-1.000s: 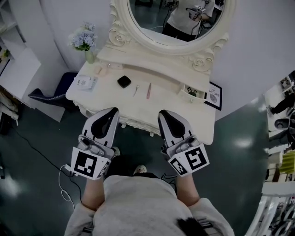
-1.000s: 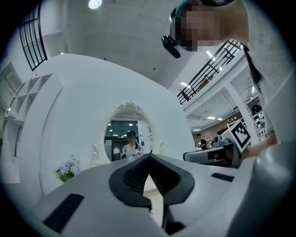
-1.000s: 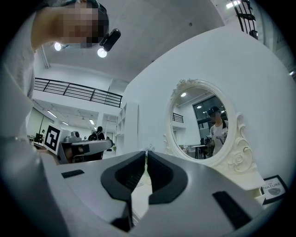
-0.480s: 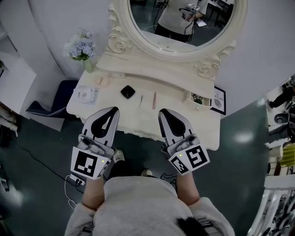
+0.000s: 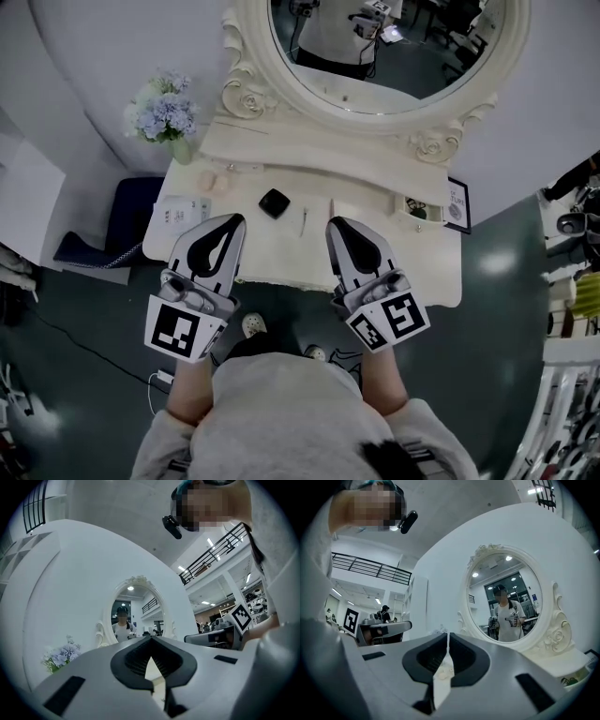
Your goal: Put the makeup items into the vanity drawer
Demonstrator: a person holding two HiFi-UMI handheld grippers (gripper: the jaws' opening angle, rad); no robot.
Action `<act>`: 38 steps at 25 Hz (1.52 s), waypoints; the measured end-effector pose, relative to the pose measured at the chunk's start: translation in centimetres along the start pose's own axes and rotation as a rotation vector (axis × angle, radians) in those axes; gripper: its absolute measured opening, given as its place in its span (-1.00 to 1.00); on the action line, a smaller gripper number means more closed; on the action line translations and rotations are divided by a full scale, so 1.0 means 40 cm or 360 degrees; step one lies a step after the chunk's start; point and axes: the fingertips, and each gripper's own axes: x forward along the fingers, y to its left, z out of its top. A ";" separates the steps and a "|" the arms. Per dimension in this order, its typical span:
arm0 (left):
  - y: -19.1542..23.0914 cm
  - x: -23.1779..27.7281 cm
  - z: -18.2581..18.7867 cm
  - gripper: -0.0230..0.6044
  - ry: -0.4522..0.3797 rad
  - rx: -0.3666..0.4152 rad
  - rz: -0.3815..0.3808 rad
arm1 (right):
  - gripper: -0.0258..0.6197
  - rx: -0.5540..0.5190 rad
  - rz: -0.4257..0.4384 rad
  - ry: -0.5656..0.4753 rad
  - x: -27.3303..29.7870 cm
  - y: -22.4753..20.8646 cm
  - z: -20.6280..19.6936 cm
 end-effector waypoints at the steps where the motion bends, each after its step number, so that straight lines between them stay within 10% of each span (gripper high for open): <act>1: 0.012 -0.001 -0.018 -0.88 0.0042 0.0005 -0.0023 | -0.83 -0.0001 -0.0009 0.0003 0.014 0.001 -0.003; 20: 0.178 0.032 -0.066 -0.88 -0.0073 -0.0100 -0.0172 | -0.83 -0.0010 -0.0168 0.0131 0.171 0.032 -0.095; 38: 0.253 0.097 -0.214 -0.88 0.0188 -0.0125 -0.0197 | -0.83 0.0015 -0.0108 0.0609 0.309 -0.054 -0.316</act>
